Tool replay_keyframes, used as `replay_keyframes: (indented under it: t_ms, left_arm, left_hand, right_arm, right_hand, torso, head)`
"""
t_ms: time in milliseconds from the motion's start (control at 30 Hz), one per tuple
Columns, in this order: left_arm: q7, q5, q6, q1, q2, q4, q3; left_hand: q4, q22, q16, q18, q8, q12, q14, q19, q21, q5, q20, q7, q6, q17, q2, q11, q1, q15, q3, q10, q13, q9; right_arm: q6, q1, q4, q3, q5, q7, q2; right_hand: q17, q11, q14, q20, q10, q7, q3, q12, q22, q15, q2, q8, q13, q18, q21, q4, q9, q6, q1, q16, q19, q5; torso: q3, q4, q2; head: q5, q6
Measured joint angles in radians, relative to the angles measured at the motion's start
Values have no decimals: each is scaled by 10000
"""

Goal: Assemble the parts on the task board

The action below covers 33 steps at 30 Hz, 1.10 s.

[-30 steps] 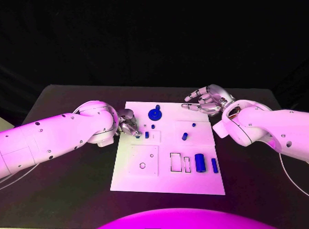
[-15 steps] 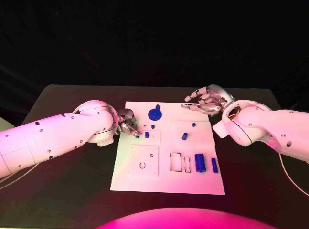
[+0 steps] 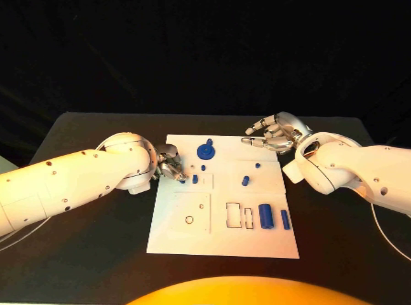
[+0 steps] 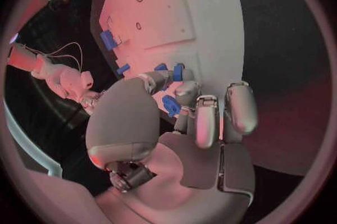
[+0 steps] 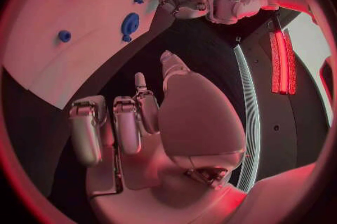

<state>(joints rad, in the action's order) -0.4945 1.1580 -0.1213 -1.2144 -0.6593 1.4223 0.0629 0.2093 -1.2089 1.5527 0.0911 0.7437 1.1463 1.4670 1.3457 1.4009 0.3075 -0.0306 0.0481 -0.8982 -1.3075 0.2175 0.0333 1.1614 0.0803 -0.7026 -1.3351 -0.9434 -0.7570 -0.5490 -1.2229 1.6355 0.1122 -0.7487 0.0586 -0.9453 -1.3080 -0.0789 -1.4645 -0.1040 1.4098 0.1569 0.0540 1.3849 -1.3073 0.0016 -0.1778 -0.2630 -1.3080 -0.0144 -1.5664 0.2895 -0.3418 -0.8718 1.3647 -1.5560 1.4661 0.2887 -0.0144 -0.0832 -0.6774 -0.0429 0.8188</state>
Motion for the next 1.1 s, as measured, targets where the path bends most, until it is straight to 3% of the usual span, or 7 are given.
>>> replay_keyframes:
  t_ms: [1067,1100]
  left_arm:
    - [1,54,-171,-17,-33,-31,-13]
    - [-1,54,-170,-17,-32,-33,-13]
  left_hand:
    - [27,-74,0,0,154,125,0,71,37,97,71,-37,-40,1,-14,51,-296,-1,-32,-189,-199,-41]
    - [-330,-74,0,0,156,125,0,71,37,96,71,-68,-73,1,15,60,-386,-1,-416,-198,-189,-87]
  right_arm:
    - [1,4,2,0,2,-2,-24]
    - [1,4,3,0,2,-2,-24]
  right_hand:
    - [4,0,0,0,0,0,0,0,-5,0,95,0,4,0,0,0,0,0,12,0,0,0]
    - [4,3,0,0,-3,0,-1,0,-5,0,95,0,4,0,0,2,0,0,12,7,0,0]
  torso:
    - [0,1,-4]
    - [0,2,-4]
  head:
    - [-5,20]
    - [-5,17]
